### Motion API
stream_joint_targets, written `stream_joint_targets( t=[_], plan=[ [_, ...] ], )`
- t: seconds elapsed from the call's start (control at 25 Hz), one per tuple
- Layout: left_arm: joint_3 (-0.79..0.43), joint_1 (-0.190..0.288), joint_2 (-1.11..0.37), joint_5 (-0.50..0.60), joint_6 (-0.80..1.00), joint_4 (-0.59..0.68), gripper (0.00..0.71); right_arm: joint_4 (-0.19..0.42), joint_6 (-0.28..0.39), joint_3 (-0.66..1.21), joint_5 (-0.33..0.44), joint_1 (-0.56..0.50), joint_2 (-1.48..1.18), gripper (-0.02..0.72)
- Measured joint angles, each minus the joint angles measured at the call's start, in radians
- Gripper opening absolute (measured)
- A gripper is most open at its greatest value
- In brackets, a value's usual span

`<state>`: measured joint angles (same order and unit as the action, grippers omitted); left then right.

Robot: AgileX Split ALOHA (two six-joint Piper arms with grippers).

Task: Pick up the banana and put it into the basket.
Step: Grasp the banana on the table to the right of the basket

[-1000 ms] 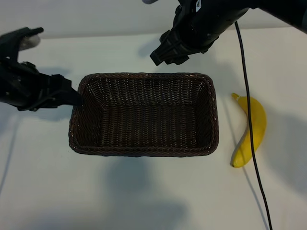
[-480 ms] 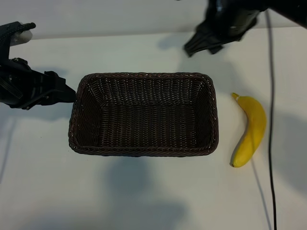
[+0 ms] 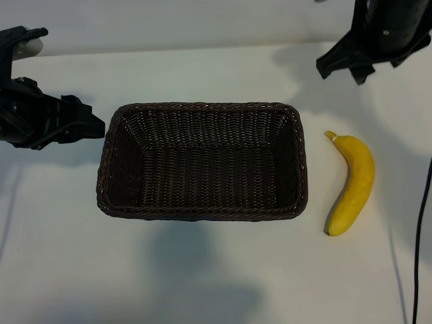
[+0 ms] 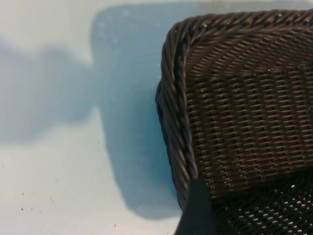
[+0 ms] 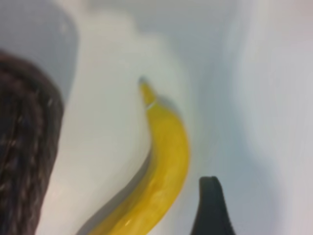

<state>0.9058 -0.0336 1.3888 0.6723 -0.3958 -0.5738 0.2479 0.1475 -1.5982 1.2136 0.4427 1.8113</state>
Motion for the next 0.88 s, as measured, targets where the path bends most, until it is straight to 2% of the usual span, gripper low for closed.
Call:
stream_joint_targets(
  t=[0.28,0.52,0.68,0.88],
  plan=[
    [0.0,0.0,0.0,-0.004,-0.005,0.0,0.599,-0.047,-0.002,0.173,-0.009,-0.001,0.0,0.511],
    [0.0,0.0,0.0,-0.004,-0.01,0.0,0.599,-0.088,-0.001,0.311,-0.089,-0.001,0.0,0.525],
    [0.0,0.0,0.0,-0.004,-0.014,0.0,0.599,-0.095,0.0,0.334,-0.11,-0.001,0.0,0.556],
    [0.0,0.0,0.0,-0.004,-0.014,0.0,0.599,-0.103,0.02,0.334,-0.17,-0.001,0.0,0.571]
  ],
)
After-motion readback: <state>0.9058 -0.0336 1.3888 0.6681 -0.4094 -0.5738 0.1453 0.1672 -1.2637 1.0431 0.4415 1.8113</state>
